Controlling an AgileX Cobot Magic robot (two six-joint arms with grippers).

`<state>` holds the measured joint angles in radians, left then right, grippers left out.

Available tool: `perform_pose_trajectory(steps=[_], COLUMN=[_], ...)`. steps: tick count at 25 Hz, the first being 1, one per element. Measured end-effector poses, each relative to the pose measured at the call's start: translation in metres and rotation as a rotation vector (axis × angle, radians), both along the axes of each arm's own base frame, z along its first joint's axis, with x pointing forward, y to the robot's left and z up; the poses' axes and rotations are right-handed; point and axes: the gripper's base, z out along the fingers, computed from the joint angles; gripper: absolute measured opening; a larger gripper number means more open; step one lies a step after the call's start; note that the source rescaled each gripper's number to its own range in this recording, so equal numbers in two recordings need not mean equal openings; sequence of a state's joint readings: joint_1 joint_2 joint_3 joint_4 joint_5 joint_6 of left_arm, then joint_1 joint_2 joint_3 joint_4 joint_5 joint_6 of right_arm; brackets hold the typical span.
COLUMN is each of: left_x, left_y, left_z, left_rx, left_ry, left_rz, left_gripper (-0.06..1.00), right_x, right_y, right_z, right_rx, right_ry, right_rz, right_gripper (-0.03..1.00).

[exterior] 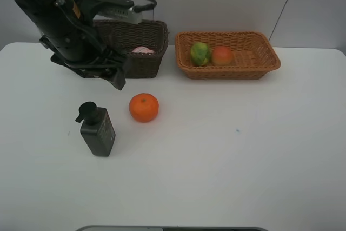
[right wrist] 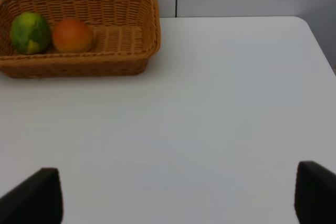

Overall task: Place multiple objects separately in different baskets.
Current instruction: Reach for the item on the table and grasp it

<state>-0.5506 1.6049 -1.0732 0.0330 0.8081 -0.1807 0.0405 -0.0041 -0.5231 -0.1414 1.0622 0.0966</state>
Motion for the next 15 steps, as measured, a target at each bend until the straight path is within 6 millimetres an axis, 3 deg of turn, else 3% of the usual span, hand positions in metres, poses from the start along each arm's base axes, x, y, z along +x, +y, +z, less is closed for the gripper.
perform_pose_trajectory(steps=[8, 15], left_x=[-0.031, -0.041], left_y=[0.007, 0.013], left_z=[-0.023, -0.042], left_rx=[-0.005, -0.008], left_ry=[0.095, 0.107], left_rz=[0.051, 0.088], left_gripper=[0.99, 0.99], right_x=[0.0, 0.0], right_y=[0.0, 0.0], right_z=[0.0, 0.0], right_rx=[0.0, 0.0], right_ry=[0.0, 0.0], right_rz=[0.0, 0.0], right_gripper=[0.88, 0.88])
